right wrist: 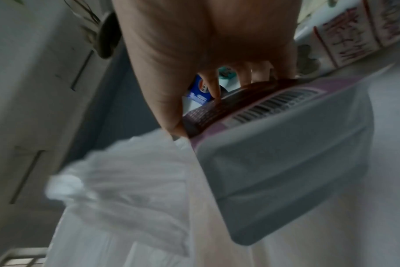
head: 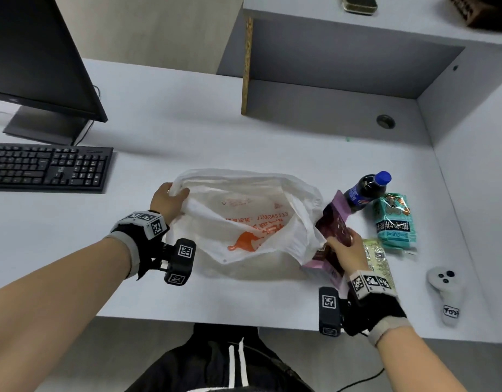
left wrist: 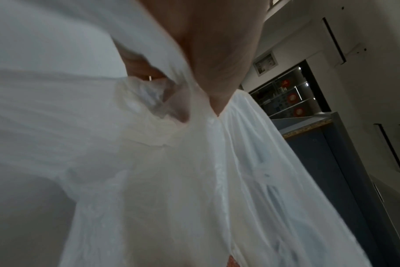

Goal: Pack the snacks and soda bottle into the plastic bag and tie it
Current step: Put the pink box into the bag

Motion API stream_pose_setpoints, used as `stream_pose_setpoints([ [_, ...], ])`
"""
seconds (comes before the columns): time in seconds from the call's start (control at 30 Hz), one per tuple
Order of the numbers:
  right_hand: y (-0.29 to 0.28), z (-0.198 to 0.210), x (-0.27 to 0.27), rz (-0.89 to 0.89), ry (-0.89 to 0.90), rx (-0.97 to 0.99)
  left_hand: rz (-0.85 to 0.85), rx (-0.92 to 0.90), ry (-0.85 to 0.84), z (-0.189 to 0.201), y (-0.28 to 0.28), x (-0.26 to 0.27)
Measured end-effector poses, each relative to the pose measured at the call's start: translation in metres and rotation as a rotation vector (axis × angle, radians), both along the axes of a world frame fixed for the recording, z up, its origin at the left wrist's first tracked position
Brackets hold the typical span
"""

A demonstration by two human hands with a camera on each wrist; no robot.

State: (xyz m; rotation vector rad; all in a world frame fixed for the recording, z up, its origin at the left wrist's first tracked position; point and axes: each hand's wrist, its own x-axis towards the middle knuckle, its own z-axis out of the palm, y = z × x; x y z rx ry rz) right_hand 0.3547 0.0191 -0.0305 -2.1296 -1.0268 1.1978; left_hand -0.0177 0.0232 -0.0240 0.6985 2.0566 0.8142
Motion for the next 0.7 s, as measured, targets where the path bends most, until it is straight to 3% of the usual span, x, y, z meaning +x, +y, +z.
stream_pose_setpoints([
  [0.2, 0.018, 0.077, -0.002, -0.003, 0.295, 0.307, 0.021, 0.01, -0.023, 0.008, 0.009, 0.007],
  [0.43, 0.035, 0.157, -0.011, -0.007, 0.475, 0.629, -0.019, -0.009, -0.031, 0.01, 0.01, 0.013],
  [0.5, 0.037, 0.165, -0.021, 0.033, 0.617, 0.565, -0.051, -0.017, -0.048, 0.01, 0.009, 0.015],
  [0.6, 0.031, 0.168, -0.045, 0.124, 0.806, 0.265, -0.107, -0.006, -0.033, 0.01, 0.011, 0.018],
  [0.7, 0.018, 0.154, -0.078, 0.275, 0.798, -0.066, -0.123, -0.004, -0.036, 0.016, 0.013, 0.019],
])
